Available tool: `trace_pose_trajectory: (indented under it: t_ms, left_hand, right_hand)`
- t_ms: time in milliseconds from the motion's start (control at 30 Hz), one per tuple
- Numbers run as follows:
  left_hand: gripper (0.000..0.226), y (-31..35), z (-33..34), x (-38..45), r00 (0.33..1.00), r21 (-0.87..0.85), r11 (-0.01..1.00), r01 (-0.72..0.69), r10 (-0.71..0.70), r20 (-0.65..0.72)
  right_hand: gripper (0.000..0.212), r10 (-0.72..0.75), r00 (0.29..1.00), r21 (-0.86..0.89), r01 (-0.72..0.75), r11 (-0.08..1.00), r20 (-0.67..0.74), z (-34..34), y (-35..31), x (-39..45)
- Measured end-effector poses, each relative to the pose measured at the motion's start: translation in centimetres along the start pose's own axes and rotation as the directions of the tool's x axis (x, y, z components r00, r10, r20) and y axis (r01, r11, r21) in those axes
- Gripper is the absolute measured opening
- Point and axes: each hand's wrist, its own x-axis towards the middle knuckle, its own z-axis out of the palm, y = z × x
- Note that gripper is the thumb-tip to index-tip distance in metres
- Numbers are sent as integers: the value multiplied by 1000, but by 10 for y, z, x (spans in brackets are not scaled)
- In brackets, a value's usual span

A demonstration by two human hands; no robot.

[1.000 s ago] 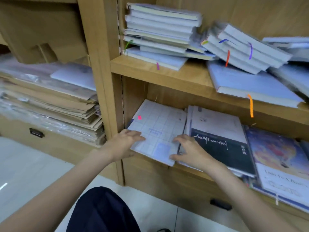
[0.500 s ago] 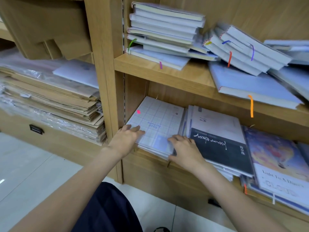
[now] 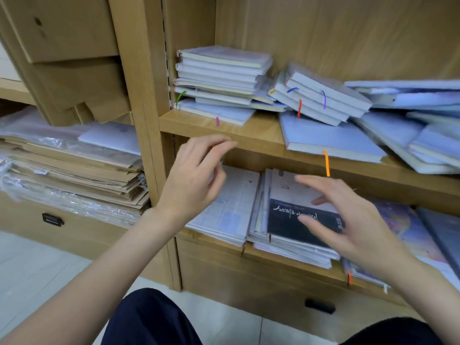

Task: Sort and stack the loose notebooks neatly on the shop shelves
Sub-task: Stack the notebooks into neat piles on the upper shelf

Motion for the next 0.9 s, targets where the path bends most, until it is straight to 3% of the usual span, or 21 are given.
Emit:
trace_pose_trajectory:
  t_ms: [133, 300, 433, 533, 600, 700, 800, 900]
  left_hand:
    - [34, 23, 2, 43, 995, -99, 995, 6, -15, -96]
    - [46, 26, 17, 84, 983, -181, 967, 180, -168, 77]
    - [55, 12, 28, 110, 948, -82, 962, 262, -240, 209]
    - [54, 1, 26, 112, 962, -20, 972, 235, -230, 147]
    - [52, -10, 21, 107, 974, 46, 976, 214, -217, 59]
    - [59, -32, 13, 101, 968, 133, 961, 243, -249, 28]
    - [69, -51, 10, 95, 952, 202, 943, 266, -289, 95]
    - [69, -59, 12, 89, 961, 209, 948, 241, -263, 82]
  right_hand:
    - [47, -6, 987, 10, 8, 1000, -162, -51, -7, 6]
    - [56, 113, 987, -14, -115, 993, -118, -87, 20, 52]
    - [72, 229, 973, -229, -219, 948, 17, -91, 47, 104]
    - [75, 324, 946, -431, -283, 857, 22, -85, 50, 130]
    - [75, 285, 958, -537, -232, 811, 17, -79, 47, 142]
    - [78, 249, 967, -562, -176, 808, 54, -67, 44, 158]
    - [86, 337, 938, -490, -256, 833, 84, -58, 46, 172]
    - [84, 307, 947, -557, -205, 805, 94, -54, 51, 179]
